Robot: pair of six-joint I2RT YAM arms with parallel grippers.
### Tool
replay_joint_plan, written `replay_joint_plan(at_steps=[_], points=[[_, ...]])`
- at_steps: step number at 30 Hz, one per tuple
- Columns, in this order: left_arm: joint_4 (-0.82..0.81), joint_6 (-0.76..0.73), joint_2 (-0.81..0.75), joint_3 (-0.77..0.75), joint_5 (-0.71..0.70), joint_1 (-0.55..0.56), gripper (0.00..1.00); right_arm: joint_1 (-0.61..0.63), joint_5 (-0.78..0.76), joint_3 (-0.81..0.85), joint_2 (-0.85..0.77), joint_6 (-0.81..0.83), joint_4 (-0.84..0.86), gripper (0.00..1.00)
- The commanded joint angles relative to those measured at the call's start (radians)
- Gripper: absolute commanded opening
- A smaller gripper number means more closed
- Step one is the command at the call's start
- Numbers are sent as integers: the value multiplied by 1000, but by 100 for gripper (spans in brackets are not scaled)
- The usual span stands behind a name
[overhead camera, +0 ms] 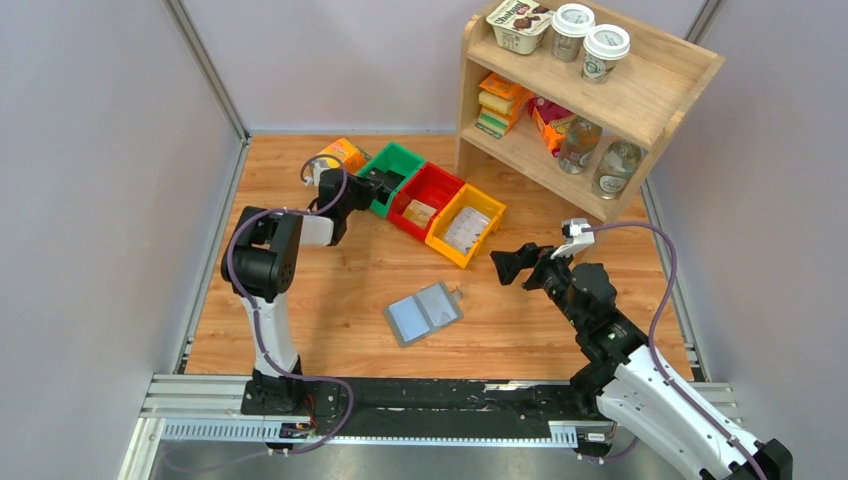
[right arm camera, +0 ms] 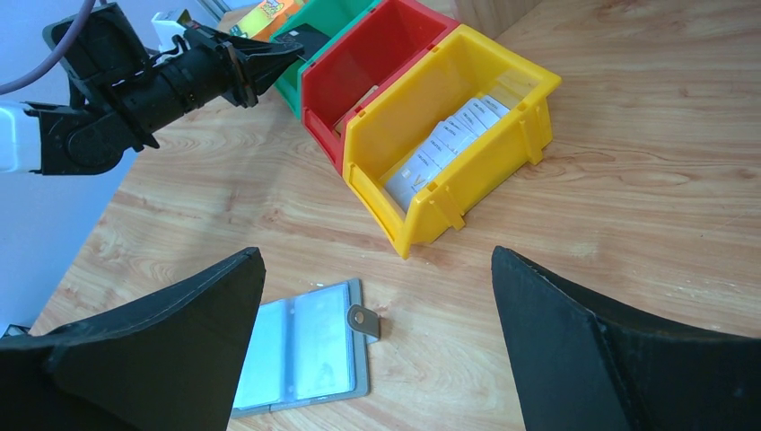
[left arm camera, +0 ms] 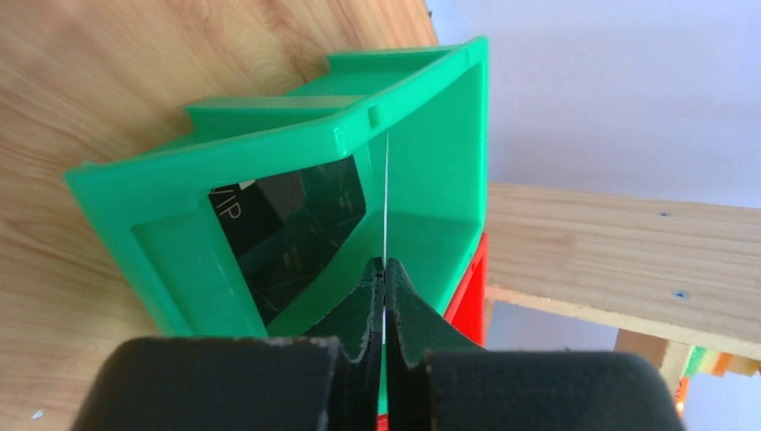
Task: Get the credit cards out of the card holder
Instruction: Place the credit card in the storage box.
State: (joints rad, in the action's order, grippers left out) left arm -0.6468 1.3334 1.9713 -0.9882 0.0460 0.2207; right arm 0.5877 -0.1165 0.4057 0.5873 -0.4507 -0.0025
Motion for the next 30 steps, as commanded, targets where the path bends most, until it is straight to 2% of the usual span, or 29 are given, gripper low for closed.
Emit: replay_joint_plan(at_steps=[1,6,8,11,16,21,26,30], points=[[76,0,41,-75,57,-6,0,3,-25,-10,-14,12,47,100],[121,-13,80,-128,68,-9,1,4,-18,-10,-7,15,52,100],[150,-22,78,-135,58,-11,7,3,-20,-8,-7,15,52,100],[214,-30,63,-141,54,-17,23,4,-18,-5,-3,17,49,100],[274,-71,5,-139,55,-21,34,3,-11,25,16,33,22,100],[331,-106,-89,-124,58,-21,41,3,47,97,71,56,-53,100],[458,-152,-218,-90,54,-21,43,7,135,177,146,53,-122,100],[530,-210,-403,-3,81,-1,43,41,141,252,238,34,-214,98]])
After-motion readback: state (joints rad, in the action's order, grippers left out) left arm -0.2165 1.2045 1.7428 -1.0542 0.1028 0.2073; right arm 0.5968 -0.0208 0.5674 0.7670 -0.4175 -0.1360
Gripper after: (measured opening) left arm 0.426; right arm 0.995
